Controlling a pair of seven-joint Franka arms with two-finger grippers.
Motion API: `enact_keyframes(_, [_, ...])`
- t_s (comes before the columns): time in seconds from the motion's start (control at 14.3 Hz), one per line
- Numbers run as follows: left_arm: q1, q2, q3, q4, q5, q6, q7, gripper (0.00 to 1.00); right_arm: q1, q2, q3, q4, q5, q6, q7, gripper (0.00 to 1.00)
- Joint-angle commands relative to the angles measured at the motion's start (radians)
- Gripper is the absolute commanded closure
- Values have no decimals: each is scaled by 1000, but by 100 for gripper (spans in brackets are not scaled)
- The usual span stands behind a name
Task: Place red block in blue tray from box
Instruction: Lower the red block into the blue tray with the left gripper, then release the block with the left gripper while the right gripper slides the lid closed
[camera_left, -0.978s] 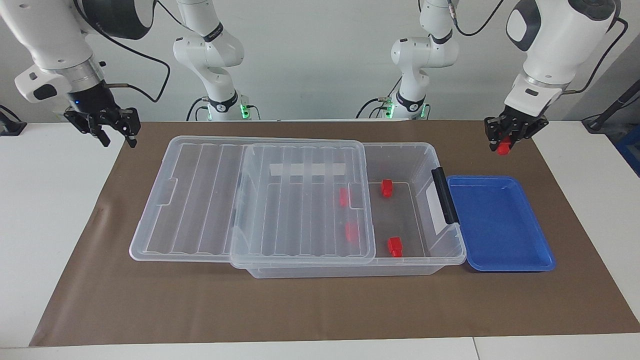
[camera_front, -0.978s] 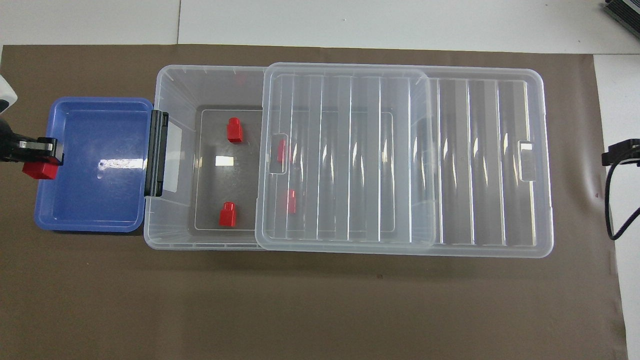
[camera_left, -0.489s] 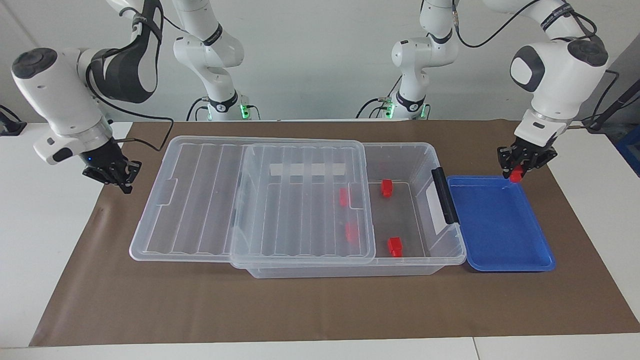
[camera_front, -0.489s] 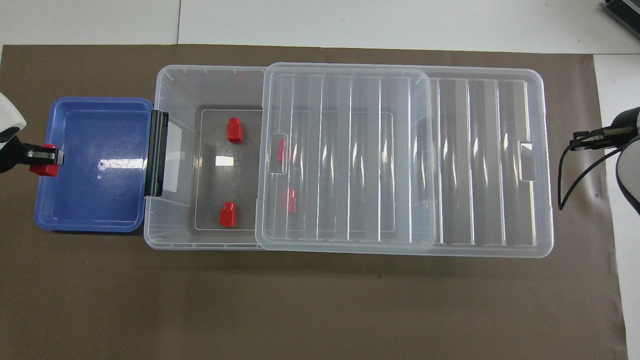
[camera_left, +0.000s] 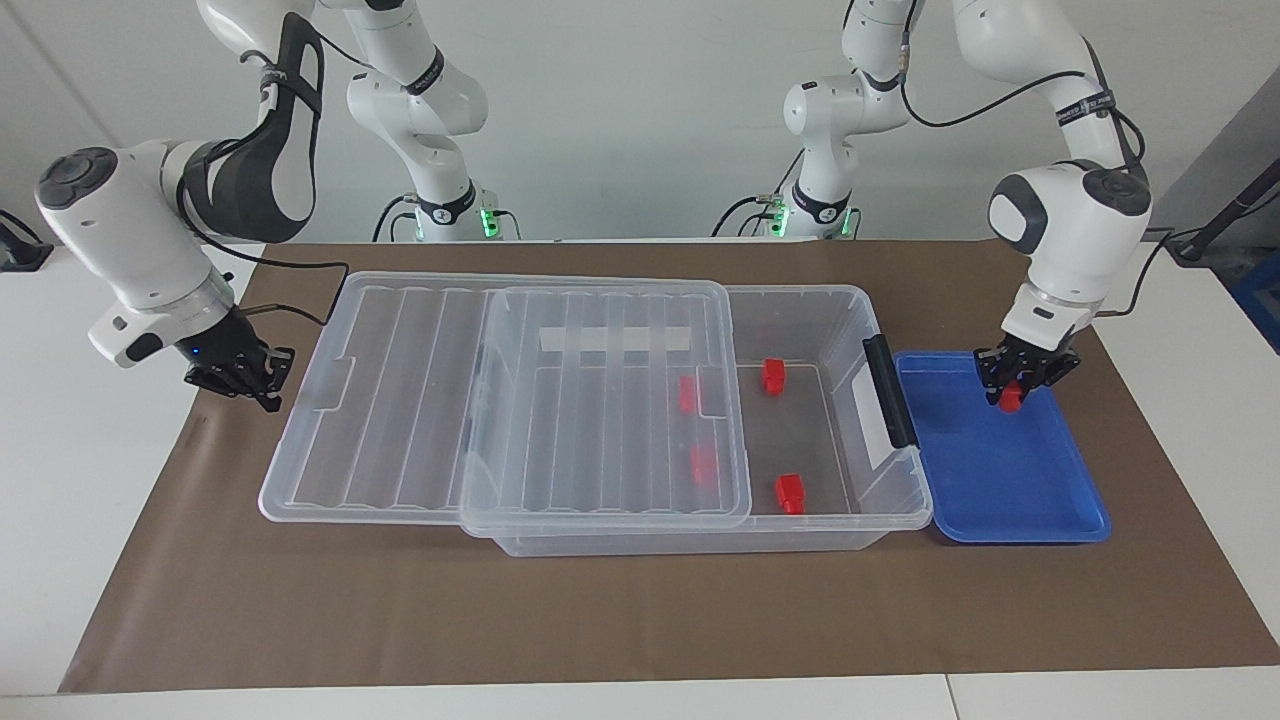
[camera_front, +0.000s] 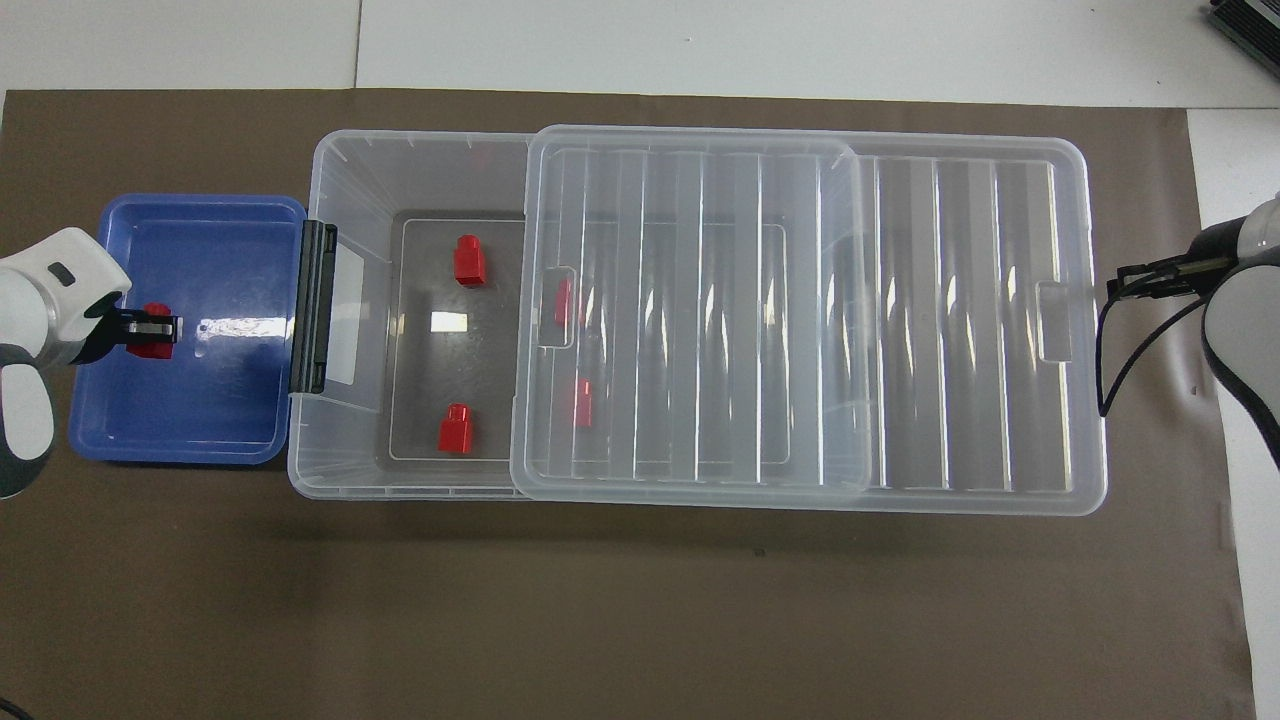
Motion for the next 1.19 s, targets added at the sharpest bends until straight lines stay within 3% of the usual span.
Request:
enact_keyframes(0.0, [31, 39, -10, -37, -18, 90, 15, 100, -2, 2, 10, -15, 39, 32, -28, 100])
enact_keyframes(0.42, [35, 156, -10, -49, -18, 255, 12, 100, 50, 3, 14, -15, 65, 40, 16, 100])
enact_keyframes(0.84, [40, 186, -7, -52, -18, 297, 18, 100, 133, 5, 14, -15, 65, 61, 135, 100])
enact_keyframes(0.91, [39, 187, -7, -51, -18, 297, 19, 87, 147, 5, 14, -15, 65, 61, 147, 100])
enact_keyframes(0.98, [39, 187, -7, -51, -18, 295, 19, 84, 159, 5, 14, -15, 67, 69, 162, 100])
enact_keyframes(1.05, [39, 187, -10, -51, -18, 295, 19, 63, 176, 5, 14, -17, 67, 72, 179, 100])
enact_keyframes(1.12, [39, 187, -7, -51, -18, 295, 22, 21, 191, 5, 14, -15, 67, 75, 204, 100])
